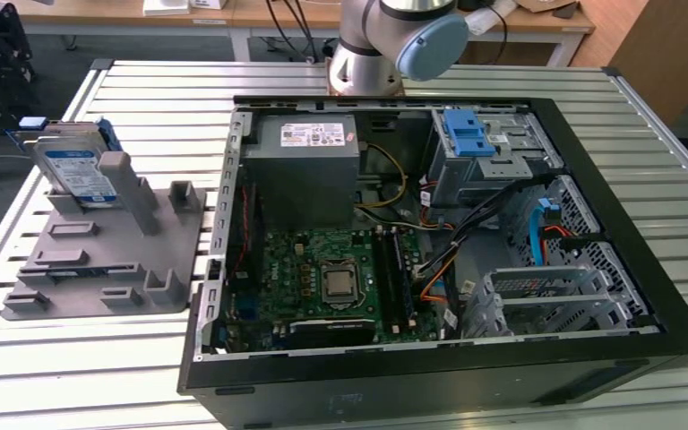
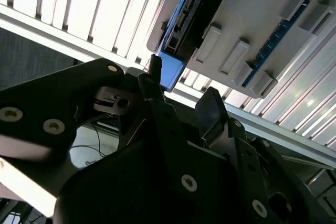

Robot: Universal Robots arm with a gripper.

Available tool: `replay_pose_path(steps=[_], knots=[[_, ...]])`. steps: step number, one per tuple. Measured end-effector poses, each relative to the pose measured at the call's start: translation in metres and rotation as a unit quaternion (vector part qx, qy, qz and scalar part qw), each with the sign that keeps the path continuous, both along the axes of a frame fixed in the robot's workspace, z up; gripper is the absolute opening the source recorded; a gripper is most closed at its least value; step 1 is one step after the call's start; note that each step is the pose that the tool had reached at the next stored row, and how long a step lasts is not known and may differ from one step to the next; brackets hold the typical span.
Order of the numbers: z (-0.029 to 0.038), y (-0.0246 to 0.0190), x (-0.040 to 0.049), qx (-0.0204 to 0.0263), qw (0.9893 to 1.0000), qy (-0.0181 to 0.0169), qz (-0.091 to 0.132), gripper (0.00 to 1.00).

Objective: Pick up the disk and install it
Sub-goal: 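Pick up the disk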

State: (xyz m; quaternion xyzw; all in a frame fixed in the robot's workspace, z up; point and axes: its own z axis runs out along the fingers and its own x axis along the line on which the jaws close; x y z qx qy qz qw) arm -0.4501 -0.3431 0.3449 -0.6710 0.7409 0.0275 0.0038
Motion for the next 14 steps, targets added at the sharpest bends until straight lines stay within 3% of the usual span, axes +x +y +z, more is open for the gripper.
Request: replay_pose_path(steps=[1, 7, 14], knots=[[-0.0002, 0.0000, 0.0000, 0.0000, 1.0000, 0.0000, 0.000, 0.53], [-0.0036, 0.0000, 0.0000, 0.0000, 0.9999, -0.0003, 0.013, 0.53], [-0.0039, 0.0000, 0.0000, 0.0000, 0.9999, -0.0003, 0.013, 0.53]])
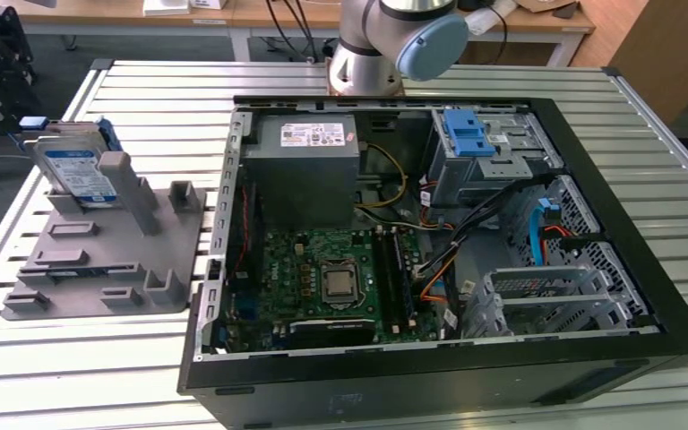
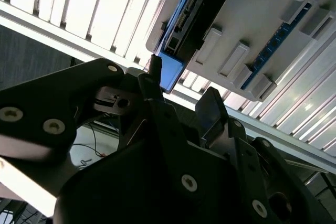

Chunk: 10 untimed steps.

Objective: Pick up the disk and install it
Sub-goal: 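Pick up the disk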

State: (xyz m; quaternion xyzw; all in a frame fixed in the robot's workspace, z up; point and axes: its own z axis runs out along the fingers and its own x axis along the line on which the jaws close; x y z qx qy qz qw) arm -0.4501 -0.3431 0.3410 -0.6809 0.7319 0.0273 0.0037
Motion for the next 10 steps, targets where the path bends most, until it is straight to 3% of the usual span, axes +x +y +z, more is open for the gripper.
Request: replay_pose_path(steps=[9, 10], knots=[[-0.0013, 0.0001, 0.0000, 0.0001, 1.0000, -0.0002, 0.000, 0.55], [-0.0019, 0.0006, -0.0001, 0.0000, 1.0000, -0.0001, 0.000, 0.61]])
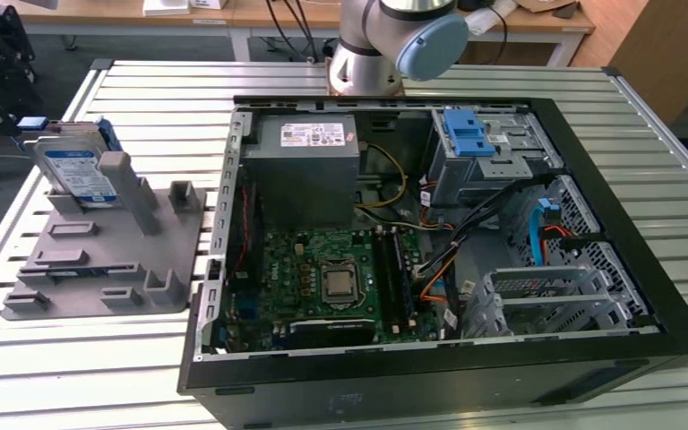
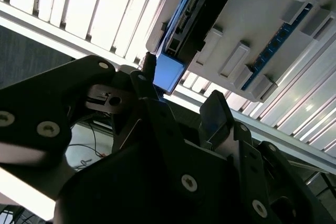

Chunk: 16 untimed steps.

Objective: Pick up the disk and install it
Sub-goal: 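Pick up the disk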

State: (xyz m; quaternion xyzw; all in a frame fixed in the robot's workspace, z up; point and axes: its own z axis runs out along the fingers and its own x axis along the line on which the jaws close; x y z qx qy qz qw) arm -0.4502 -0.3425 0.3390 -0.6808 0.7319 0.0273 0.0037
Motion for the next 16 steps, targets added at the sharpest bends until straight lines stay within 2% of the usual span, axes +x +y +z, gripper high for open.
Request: replay_pose_path(steps=[5, 12, 16], knots=[[-0.0086, 0.0039, -0.0014, 0.0000, 1.0000, -0.0001, 0.001, 0.61], [-0.0213, 0.0050, -0.0072, 0.0000, 1.0000, -0.0021, 0.001, 0.61], [-0.0278, 0.0092, -0.0072, 0.0000, 1.0000, -0.0023, 0.002, 0.61]])
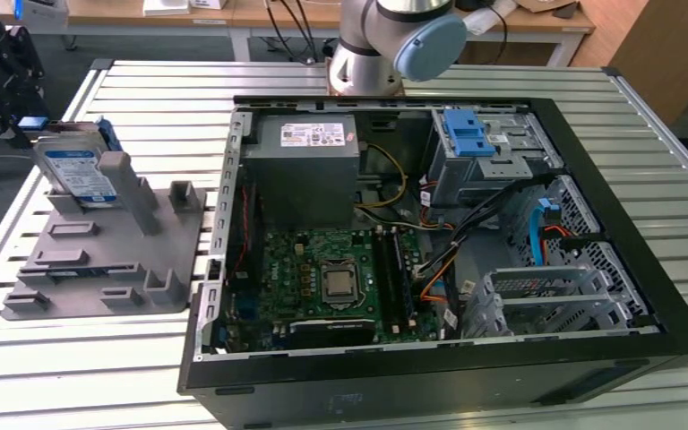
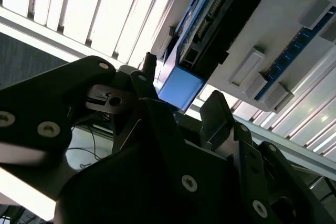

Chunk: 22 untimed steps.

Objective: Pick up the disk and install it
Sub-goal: 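Pick up the disk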

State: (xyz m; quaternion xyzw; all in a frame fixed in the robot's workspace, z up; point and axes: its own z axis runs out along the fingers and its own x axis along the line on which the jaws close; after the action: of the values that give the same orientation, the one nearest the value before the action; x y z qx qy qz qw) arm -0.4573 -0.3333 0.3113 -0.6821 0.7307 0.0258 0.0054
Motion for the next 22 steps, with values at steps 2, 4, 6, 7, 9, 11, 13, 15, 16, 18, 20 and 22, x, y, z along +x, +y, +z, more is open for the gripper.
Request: replay_pose_path(steps=[2, 4, 6, 7, 9, 11, 13, 15, 16, 18, 20, 22], knots=[[-0.0020, 0.0021, 0.0000, 0.0000, 1.0000, 0.0001, 0.000, 0.61], [-0.0031, 0.0037, 0.0000, 0.0000, 1.0000, 0.0000, 0.000, 0.60], [-0.0041, 0.0051, 0.0000, 0.0000, 1.0000, 0.0001, 0.000, 0.53], [-0.0047, 0.0055, 0.0000, 0.0000, 1.0000, 0.0000, 0.000, 0.53], [-0.0061, 0.0057, 0.0000, 0.0000, 1.0000, 0.0000, 0.000, 0.53], [-0.0075, 0.0057, -0.0001, 0.0000, 1.0000, 0.0000, 0.000, 0.53], [-0.0087, 0.0054, -0.0005, -0.0001, 1.0000, 0.0001, 0.002, 0.53], [-0.0099, 0.0046, -0.0006, 0.0000, 1.0000, 0.0000, 0.004, 0.53], [-0.0103, 0.0043, -0.0006, 0.0000, 1.0000, -0.0001, 0.004, 0.53], [-0.0104, 0.0041, -0.0006, -0.0001, 1.0000, 0.0000, 0.004, 0.53], [-0.0106, 0.0041, -0.0007, -0.0001, 1.0000, -0.0001, 0.004, 0.53], [-0.0106, 0.0041, -0.0006, -0.0001, 1.0000, -0.0001, 0.004, 0.53]])
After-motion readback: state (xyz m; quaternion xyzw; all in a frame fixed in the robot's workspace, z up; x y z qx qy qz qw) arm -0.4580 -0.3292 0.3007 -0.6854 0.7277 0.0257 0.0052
